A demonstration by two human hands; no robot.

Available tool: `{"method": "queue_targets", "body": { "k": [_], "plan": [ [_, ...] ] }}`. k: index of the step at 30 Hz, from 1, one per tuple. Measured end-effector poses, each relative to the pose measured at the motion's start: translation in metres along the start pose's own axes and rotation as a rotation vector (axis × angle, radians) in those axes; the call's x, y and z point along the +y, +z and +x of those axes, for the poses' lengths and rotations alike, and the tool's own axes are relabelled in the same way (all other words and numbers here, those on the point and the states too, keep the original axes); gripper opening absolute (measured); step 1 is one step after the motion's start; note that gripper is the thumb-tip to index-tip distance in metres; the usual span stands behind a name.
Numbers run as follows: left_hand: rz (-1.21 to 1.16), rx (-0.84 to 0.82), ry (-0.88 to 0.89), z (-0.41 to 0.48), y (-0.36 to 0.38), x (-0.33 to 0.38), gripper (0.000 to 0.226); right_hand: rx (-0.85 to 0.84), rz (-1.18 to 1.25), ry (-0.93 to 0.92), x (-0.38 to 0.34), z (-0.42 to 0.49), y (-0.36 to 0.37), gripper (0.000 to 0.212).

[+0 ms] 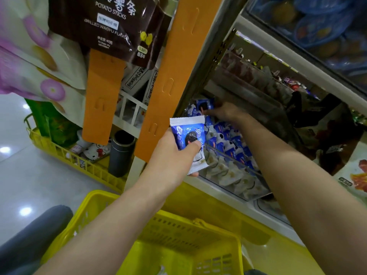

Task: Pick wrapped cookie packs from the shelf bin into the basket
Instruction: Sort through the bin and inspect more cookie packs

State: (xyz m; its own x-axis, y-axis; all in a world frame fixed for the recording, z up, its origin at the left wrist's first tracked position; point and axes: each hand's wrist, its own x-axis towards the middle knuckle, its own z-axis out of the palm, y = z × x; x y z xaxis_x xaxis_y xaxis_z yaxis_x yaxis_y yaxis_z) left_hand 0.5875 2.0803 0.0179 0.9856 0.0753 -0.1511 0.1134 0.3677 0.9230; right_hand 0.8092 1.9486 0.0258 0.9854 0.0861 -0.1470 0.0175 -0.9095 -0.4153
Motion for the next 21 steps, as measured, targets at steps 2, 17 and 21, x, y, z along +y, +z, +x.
{"method": "queue_targets", "body": {
  "k": [2,17,21],
  "plan": [
    [-0.019,-0.012,-0.001,0.002,0.002,0.001,0.034,0.006,-0.086,-0.017,0.0,0.008,-0.003,0.049],
    [0.035,0.02,0.004,0.007,0.004,-0.003,0.027,-0.027,0.025,-0.033,-0.011,0.005,-0.004,0.035],
    [0.07,0.042,-0.003,0.008,0.005,-0.004,0.024,0.011,0.037,-0.094,-0.012,0.006,0.005,0.029]
  ]
}}
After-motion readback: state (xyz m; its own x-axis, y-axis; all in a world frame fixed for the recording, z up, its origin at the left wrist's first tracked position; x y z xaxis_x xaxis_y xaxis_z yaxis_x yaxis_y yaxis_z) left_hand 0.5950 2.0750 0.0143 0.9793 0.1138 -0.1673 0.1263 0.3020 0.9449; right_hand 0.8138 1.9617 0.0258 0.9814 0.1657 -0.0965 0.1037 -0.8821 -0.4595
